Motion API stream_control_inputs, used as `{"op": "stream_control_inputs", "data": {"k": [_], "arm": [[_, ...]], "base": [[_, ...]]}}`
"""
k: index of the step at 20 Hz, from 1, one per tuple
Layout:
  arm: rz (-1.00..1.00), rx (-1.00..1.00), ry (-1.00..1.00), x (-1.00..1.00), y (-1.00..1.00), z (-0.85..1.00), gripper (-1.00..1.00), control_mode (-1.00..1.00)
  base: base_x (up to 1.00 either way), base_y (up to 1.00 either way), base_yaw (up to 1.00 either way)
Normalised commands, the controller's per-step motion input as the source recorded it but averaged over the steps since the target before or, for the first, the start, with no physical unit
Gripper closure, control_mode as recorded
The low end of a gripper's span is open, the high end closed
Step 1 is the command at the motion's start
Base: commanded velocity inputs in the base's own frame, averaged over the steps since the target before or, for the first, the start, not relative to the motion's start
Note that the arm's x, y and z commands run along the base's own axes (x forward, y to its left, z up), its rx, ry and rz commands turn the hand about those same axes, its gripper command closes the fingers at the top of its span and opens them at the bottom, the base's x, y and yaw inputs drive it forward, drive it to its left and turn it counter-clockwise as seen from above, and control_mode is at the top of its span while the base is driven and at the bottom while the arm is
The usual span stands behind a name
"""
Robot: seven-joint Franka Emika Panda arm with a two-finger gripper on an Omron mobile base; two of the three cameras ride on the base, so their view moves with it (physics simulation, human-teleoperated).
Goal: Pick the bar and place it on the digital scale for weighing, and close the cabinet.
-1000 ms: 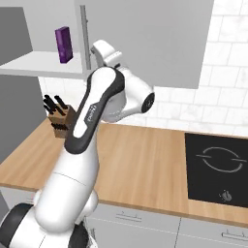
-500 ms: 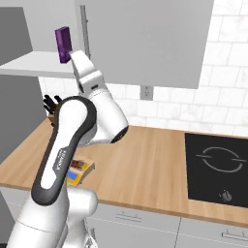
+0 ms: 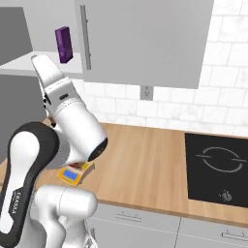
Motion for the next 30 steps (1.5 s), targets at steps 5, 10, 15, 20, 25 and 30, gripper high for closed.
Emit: {"op": "stream_control_inputs", "data": {"k": [5,10,15,20,25,30], "arm": [[0.09,-0.11,0.17,-0.63,0.26,0.0,-1.0,-1.0],[0.08,-0.14,0.06,-0.72,0.46,0.0,-1.0,-1.0],[0.05,-0.07,0.0,-0.81,0.73,0.0,-1.0,-1.0],[0.0,0.01,0.0,-0.53,0.62,0.0,-1.0,-1.0],[0.0,0.01,0.03,-0.59,0.75,-0.24,-1.0,-1.0],[-0.06,-0.03,0.04,-0.53,1.0,-0.44,-1.0,-1.0]], "base": [[0.0,0.0,0.0],[0.0,0.0,0.0],[0.0,0.0,0.0],[0.0,0.0,0.0],[0.0,0.0,0.0],[0.0,0.0,0.0]]}}
